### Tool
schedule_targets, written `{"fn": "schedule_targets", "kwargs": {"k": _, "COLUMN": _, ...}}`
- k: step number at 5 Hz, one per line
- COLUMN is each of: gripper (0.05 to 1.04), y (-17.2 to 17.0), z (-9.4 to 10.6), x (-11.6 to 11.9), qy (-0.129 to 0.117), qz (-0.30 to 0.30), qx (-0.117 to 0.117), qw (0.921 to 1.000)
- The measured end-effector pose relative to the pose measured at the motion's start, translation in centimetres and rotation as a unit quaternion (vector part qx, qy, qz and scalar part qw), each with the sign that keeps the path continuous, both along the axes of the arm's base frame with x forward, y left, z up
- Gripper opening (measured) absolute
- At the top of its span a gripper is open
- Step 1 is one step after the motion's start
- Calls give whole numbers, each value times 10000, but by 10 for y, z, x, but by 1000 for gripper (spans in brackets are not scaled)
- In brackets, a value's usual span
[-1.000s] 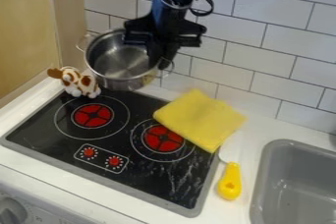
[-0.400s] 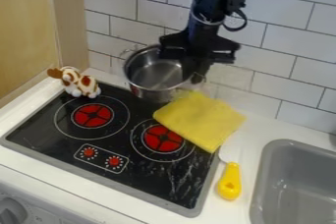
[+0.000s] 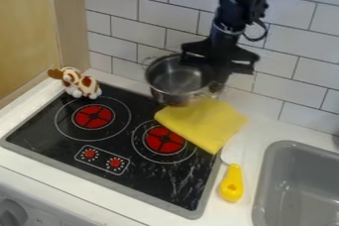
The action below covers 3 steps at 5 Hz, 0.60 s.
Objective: Put the silver pot on the top of the yellow cloth
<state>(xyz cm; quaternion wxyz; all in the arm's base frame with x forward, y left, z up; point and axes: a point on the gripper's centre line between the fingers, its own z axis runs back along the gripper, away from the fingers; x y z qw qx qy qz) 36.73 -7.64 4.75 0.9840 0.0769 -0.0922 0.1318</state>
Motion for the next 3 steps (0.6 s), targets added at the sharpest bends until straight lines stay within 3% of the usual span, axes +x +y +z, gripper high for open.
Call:
{"fn": "schedule_targets", "kwargs": {"k": 2, "gripper": 64, "y": -12, "z": -19, "x": 2, "qy": 271, "qz": -389, "qx": 38, "qw": 9989}}
{"fn": "schedule_targets", "kwargs": {"k": 3, "gripper": 64, "y": -26, "z": -19, "x": 0, "qy": 252, "qz": -671, "qx": 101, "qw": 9974}}
